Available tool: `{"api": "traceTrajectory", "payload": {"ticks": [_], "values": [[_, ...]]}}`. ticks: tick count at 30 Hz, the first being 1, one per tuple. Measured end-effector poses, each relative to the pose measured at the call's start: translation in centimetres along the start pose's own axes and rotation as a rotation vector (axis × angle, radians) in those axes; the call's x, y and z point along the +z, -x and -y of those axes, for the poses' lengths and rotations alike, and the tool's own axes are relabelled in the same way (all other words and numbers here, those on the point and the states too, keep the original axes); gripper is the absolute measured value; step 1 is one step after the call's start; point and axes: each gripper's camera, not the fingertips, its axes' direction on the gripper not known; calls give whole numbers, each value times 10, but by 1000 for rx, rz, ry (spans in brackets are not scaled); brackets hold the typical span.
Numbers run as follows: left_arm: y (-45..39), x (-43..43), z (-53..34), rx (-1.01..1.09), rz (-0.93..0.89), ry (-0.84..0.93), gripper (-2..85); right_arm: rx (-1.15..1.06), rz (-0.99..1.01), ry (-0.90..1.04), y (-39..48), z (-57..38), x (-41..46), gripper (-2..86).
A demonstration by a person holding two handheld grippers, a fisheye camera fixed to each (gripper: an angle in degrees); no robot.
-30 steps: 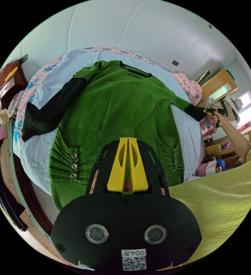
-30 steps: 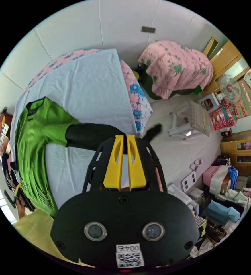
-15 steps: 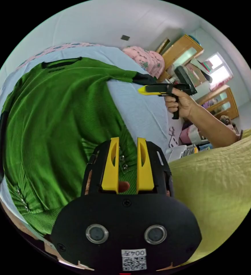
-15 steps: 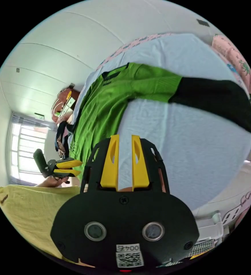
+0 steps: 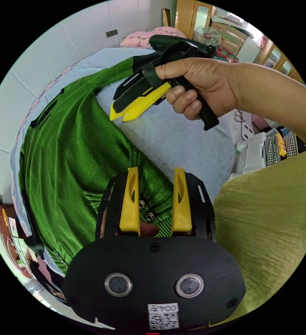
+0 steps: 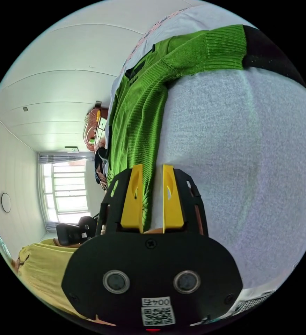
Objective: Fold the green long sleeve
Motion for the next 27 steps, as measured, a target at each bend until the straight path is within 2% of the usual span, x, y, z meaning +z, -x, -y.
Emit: {"api": "traceTrajectory", "payload": {"ticks": [8,12,18,25,27], "values": [[4,-5,6,-17,9,18,79,-21,20,37,-11,-8,26,79],[28,-19,-1,-86,-92,-25,41,-37,-38,49,-13,-11,42,21],[62,-51,-25,-150,-335,-95,32,-94,-133,51,-5,-41,52,10],[75,-39,-23,-167,-398,-36,43,-33,-152,18,-27,-59,98,27],[77,-43,-22,-162,-413,-48,59,-50,-238,40,-19,-63,109,42]]}}
